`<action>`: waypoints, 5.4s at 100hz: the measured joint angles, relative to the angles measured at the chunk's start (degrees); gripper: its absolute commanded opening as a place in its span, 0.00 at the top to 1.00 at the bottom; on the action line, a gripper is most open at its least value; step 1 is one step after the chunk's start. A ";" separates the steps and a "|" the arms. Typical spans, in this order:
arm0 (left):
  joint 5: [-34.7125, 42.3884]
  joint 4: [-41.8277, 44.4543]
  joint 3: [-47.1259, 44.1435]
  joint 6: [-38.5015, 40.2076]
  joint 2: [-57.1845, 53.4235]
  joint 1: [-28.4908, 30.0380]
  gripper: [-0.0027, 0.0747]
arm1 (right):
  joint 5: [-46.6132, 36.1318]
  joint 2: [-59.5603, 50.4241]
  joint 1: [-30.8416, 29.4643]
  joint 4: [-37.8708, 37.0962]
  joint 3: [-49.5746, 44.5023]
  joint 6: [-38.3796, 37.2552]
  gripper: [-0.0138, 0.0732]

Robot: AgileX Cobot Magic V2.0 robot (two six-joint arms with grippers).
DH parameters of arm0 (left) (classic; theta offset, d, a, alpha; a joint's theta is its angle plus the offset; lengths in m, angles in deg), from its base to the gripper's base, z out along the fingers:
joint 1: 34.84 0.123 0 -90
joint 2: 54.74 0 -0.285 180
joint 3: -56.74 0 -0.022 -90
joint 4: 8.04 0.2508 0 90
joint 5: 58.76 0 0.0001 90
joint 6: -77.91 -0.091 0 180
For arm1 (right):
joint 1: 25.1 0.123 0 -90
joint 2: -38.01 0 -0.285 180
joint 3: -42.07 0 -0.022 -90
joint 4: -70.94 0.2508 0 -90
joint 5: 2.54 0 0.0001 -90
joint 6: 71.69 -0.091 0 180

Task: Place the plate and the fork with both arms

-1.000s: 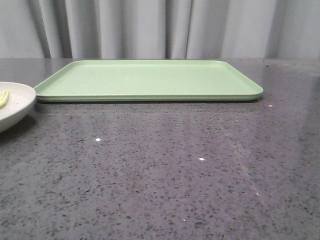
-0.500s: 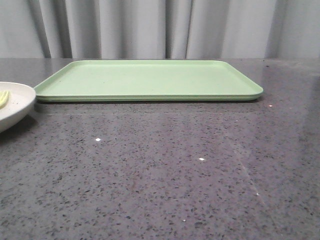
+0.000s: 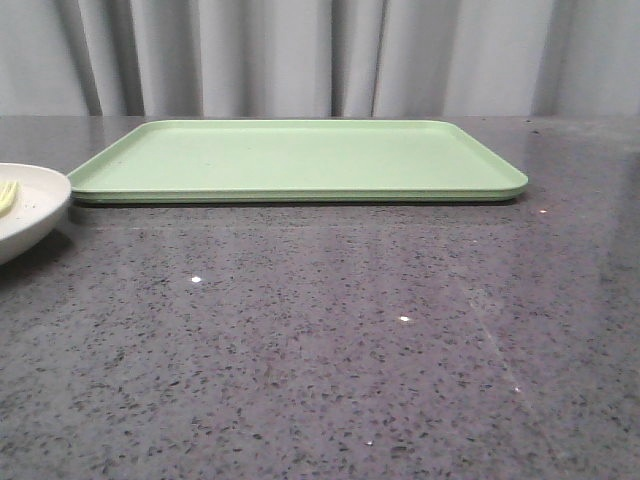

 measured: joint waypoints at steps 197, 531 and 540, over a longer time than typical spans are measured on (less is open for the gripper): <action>-18.60 -1.31 31.02 0.00 30.16 0.09 0.37 | 24.49 28.23 0.00 1.07 27.51 0.00 0.29; -40.55 -21.65 55.10 -12.93 71.98 5.21 0.99 | 24.83 28.23 0.00 1.07 27.51 0.00 0.29; -39.95 -22.89 57.26 -12.93 73.85 2.22 0.99 | 24.83 28.23 0.00 1.07 27.51 0.00 0.29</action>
